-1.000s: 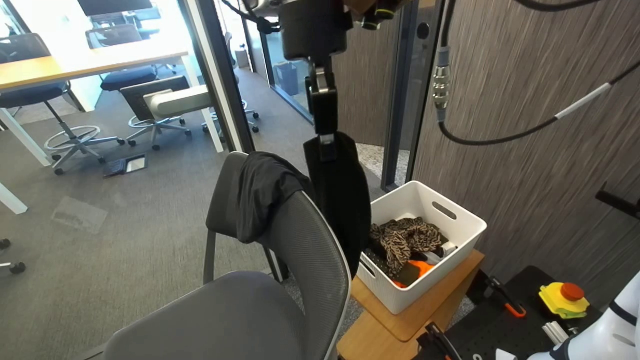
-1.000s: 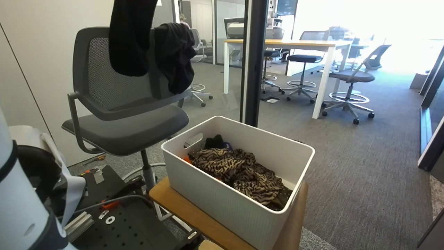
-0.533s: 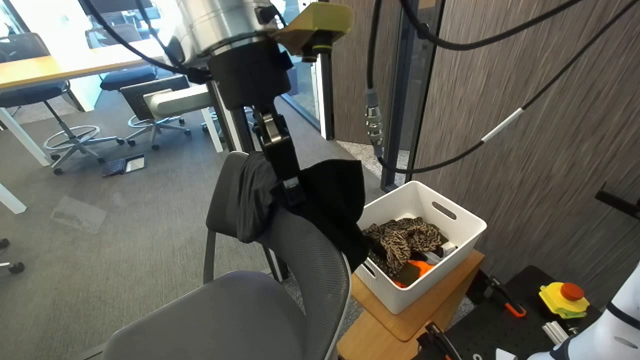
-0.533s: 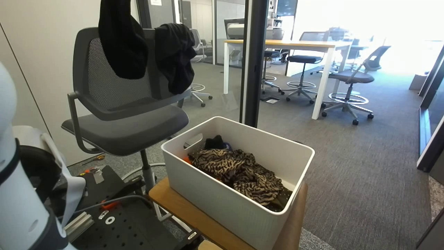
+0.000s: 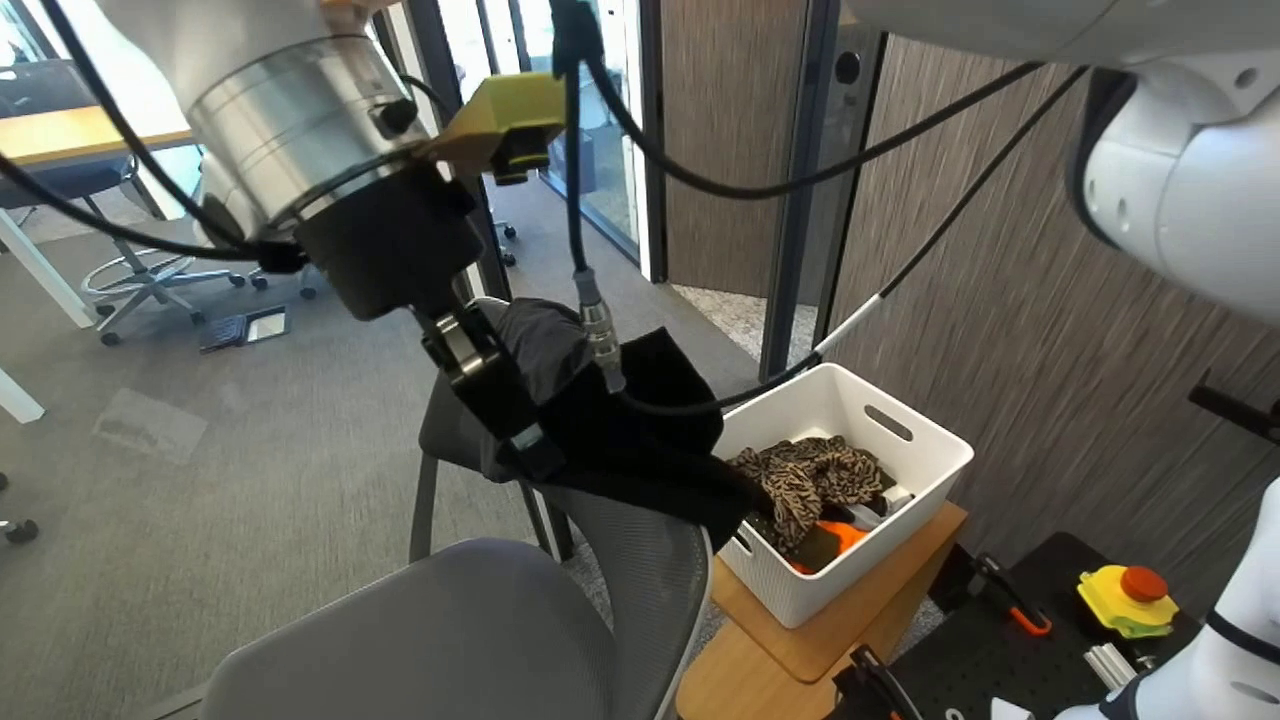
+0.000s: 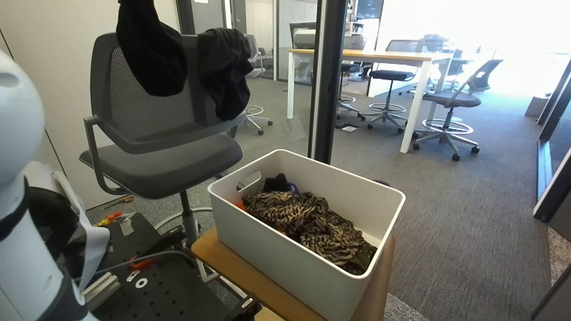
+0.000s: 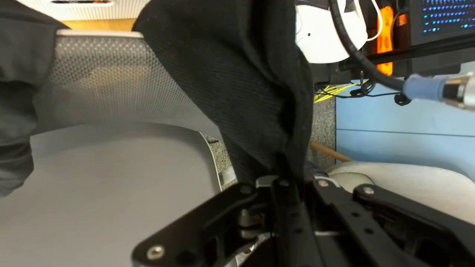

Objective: Put the black cloth on the head rest

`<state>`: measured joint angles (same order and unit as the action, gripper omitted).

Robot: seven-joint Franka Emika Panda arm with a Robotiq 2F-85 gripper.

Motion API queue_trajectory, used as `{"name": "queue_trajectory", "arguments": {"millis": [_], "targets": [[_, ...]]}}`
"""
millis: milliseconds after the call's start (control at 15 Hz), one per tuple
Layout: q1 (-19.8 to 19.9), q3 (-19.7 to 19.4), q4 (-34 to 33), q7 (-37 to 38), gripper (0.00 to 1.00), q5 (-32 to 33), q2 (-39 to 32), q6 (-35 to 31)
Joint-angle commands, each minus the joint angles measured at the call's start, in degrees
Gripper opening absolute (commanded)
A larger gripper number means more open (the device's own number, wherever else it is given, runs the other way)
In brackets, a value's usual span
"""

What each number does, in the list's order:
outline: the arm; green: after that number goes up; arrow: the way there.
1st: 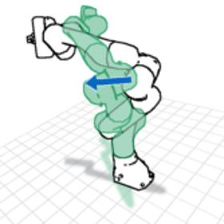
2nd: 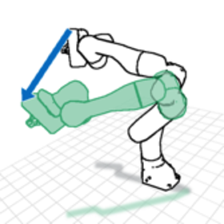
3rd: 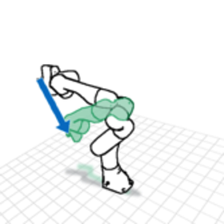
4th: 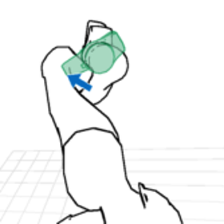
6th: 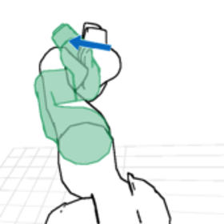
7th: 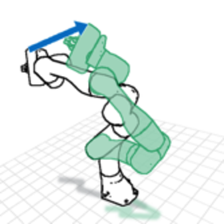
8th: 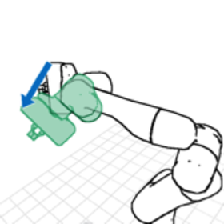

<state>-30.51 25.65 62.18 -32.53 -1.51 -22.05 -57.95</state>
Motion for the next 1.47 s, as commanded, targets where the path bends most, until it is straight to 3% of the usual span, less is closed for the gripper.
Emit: {"name": "queue_trajectory", "arguments": {"millis": [0, 200, 1000, 1133, 1400], "targets": [[-4.8, 0.9, -11.9, -0.9, 0.06, 4.1, -7.5, 6.5], [-7.2, -0.7, -14.6, -2.8, 0.06, 5.7, -9.7, 7.0], [-5.9, -5.3, -21.7, -9.6, 0.06, 5.0, -17.7, 10.8], [-5.9, -5.8, -22.0, -9.7, 0.06, 4.8, -20.1, 11.6], [-4.7, -6.1, -15.8, -9.4, 0.06, 3.6, -20.8, 9.6]]}}
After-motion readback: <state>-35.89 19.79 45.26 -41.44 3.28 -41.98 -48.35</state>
